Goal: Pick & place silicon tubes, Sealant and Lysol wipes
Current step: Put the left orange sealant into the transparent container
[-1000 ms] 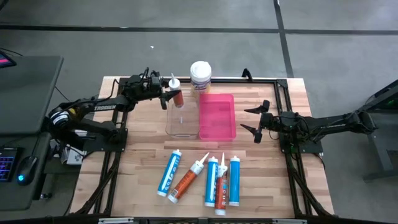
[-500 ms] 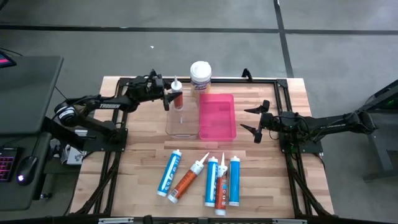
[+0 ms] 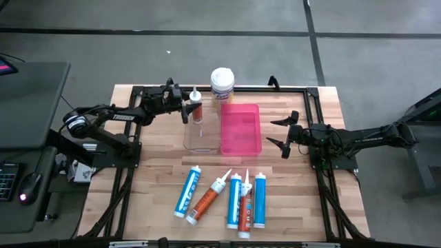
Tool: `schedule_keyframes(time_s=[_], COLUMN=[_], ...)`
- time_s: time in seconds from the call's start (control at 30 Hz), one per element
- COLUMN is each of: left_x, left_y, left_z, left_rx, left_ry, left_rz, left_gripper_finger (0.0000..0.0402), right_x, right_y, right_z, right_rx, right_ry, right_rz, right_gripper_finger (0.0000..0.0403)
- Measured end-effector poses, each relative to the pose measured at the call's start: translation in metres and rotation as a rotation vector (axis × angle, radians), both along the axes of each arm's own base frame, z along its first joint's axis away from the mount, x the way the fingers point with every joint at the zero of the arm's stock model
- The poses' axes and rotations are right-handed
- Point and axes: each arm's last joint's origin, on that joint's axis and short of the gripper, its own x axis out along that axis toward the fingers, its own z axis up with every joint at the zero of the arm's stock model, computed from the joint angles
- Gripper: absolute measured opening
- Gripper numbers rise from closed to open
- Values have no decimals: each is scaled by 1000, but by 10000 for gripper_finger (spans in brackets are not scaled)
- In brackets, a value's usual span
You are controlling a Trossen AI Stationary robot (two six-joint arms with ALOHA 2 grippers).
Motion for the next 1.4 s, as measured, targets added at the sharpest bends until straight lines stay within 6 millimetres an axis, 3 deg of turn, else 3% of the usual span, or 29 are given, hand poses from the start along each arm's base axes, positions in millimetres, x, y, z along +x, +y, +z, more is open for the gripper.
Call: schedule_keyframes(time_s=[0.23,0.43,0.57,1.1,1.4], left_x=[-2,-2,-2,-2,-7], left_y=[1,3,3,2,-3], left_z=[0,0,0,7,21], left_rx=[10,13,13,58,89], left_ry=[-10,-13,-13,-70,-115], left_rz=[79,134,134,113,81], left_gripper_finger=[198,327,362,358,358], right_x=[0,0,0,0,0], right_y=[0,0,0,0,0], right_z=[0,0,0,0,0], right_rx=[0,0,0,0,0], right_ry=[0,0,0,0,0], right_rz=[0,1,0,1,0], right_gripper_finger=[321,321,321,321,321])
